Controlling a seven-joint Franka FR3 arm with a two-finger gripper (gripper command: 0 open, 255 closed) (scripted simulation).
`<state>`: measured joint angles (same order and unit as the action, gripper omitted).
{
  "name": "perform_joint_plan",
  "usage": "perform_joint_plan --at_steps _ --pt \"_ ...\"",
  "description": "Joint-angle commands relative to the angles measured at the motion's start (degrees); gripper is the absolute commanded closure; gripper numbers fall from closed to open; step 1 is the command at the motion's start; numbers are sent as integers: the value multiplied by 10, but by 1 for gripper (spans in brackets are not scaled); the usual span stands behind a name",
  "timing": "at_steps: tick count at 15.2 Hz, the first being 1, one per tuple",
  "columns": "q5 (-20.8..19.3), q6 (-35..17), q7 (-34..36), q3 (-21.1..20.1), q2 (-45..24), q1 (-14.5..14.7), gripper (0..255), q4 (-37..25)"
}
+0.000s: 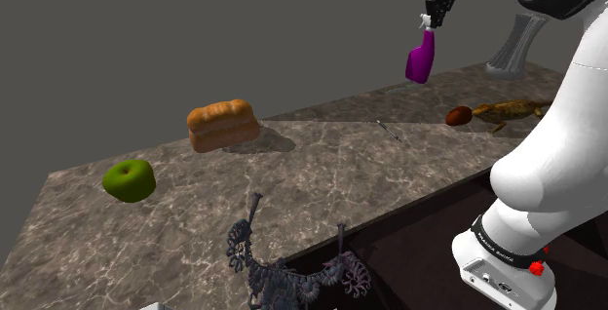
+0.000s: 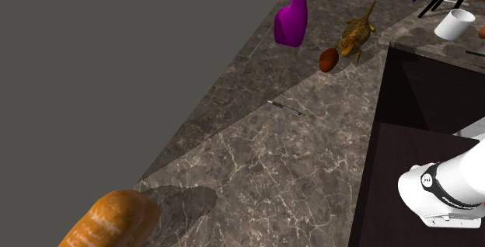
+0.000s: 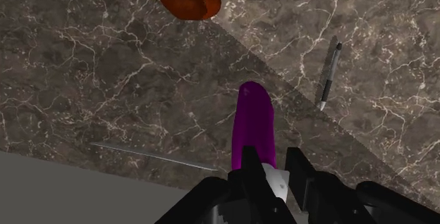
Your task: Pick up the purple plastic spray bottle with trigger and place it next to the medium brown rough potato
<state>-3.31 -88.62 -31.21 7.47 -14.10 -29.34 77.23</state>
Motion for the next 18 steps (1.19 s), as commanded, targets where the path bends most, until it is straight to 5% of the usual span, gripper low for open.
perform_joint_plan --at_steps 1,9,13,18 --pt "3 -1 -25 9 -13 -16 255 -14" --pt "24 31 -126 39 -103 -93 255 -143" --pt "44 80 -179 48 -194 -149 255 -286" --pt "38 20 -175 48 -163 -140 255 -195"
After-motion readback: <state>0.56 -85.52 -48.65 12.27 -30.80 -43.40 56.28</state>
